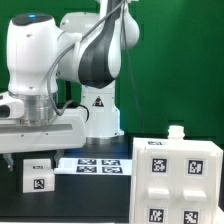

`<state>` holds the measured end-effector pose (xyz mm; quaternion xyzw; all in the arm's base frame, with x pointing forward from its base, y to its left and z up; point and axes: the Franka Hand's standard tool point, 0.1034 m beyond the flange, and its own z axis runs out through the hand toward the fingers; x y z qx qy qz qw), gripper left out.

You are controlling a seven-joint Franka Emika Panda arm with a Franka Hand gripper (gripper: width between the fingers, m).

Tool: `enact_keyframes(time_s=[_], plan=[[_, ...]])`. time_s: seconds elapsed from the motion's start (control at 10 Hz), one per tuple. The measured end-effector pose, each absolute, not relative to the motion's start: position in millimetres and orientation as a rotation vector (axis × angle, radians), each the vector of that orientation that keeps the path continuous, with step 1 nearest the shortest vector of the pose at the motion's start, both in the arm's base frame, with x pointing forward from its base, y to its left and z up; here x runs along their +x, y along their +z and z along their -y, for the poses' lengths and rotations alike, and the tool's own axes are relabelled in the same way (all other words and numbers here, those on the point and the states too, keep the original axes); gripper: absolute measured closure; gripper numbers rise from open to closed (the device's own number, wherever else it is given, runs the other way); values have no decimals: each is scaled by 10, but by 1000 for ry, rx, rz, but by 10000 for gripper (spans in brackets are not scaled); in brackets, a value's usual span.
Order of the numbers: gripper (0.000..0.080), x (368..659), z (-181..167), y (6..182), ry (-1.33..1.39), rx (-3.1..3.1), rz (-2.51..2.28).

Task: Assemble cabinet

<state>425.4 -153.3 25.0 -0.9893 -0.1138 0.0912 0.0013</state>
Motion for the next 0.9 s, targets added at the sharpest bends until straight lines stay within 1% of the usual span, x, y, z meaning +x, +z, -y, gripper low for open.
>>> enact_keyframes(time_s=[0.7, 0.9], plan=[[151, 4261, 1526, 254, 285, -3106, 358], [151, 4266, 1400, 352, 345, -3059, 315]])
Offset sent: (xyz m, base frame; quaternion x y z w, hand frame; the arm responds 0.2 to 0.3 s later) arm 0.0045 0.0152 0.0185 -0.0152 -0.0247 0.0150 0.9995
